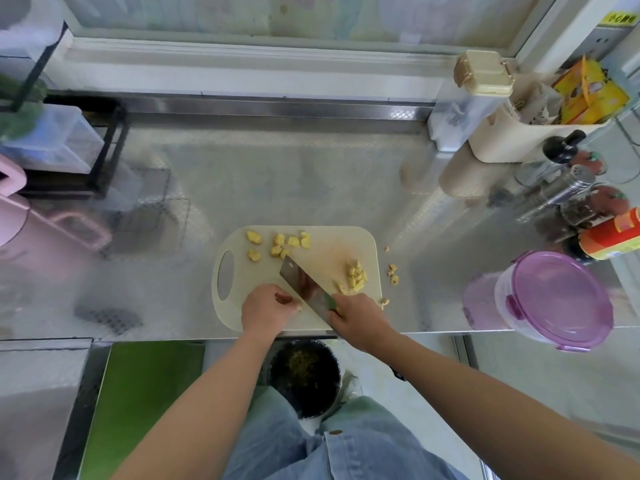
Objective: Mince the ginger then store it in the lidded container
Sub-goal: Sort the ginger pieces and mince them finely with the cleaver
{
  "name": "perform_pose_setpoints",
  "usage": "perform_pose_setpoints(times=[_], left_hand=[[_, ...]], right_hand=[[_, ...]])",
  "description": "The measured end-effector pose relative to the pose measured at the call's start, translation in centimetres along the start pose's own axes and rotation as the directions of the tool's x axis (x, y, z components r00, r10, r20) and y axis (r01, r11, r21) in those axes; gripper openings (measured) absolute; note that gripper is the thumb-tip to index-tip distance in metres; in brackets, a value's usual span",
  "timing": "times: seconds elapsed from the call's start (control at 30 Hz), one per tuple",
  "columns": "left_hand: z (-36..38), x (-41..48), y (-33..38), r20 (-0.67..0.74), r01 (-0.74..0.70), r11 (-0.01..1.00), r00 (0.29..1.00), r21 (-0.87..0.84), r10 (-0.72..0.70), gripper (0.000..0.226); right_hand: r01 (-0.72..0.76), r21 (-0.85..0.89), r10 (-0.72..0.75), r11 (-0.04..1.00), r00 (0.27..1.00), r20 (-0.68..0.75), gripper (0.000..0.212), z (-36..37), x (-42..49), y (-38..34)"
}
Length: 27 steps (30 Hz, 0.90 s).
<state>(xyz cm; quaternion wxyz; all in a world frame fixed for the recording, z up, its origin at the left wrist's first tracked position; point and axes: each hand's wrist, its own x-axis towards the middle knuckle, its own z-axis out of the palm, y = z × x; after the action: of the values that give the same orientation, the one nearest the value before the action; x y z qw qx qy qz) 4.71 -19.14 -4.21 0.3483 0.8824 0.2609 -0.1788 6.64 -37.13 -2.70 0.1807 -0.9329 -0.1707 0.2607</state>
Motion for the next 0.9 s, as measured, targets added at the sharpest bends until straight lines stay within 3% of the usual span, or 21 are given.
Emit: perform_pose_setpoints(times=[0.13,0.37,0.6,0.77,0.9], left_hand=[[0.5,0.0,0.0,0.006,-0.017,0.997,1.0,-0.071,0.018,0.015],[1.0,0.0,0.6,-0.002,-0.055,0.998,0.998,-0.044,0.055,0.016],[1.5,0.1,0.5,-0.028,-0.034,0.999,0.999,-0.022,0.033,0.015],[1.5,-0.2,0.9,-0.045,0.034,0.999,0.998,-0.003,-0.034,0.019],[1.8,-0.3,0.8,-0.048,0.064,0.996,0.997,-0.054,-0.067,0.018]], right_hand=[[-0.055,0.088,0.06,0.995,0.997,-0.049,0.026,-0.2,-0.6,1.4],[-0.16,0.355,0.252,0.921,0.94,-0.231,0.016,-1.9,-0.6,2.6],[-0.061,0.299,0.089,0.952,0.993,-0.08,0.026,-1.2,-1.3,1.1],[-0.134,0.271,0.153,0.953,0.987,-0.05,0.025,-1.2,-0.9,2.0],[-0.178,0.3,0.224,0.937,0.966,-0.126,0.02,-1.5,-1.0,2.6]])
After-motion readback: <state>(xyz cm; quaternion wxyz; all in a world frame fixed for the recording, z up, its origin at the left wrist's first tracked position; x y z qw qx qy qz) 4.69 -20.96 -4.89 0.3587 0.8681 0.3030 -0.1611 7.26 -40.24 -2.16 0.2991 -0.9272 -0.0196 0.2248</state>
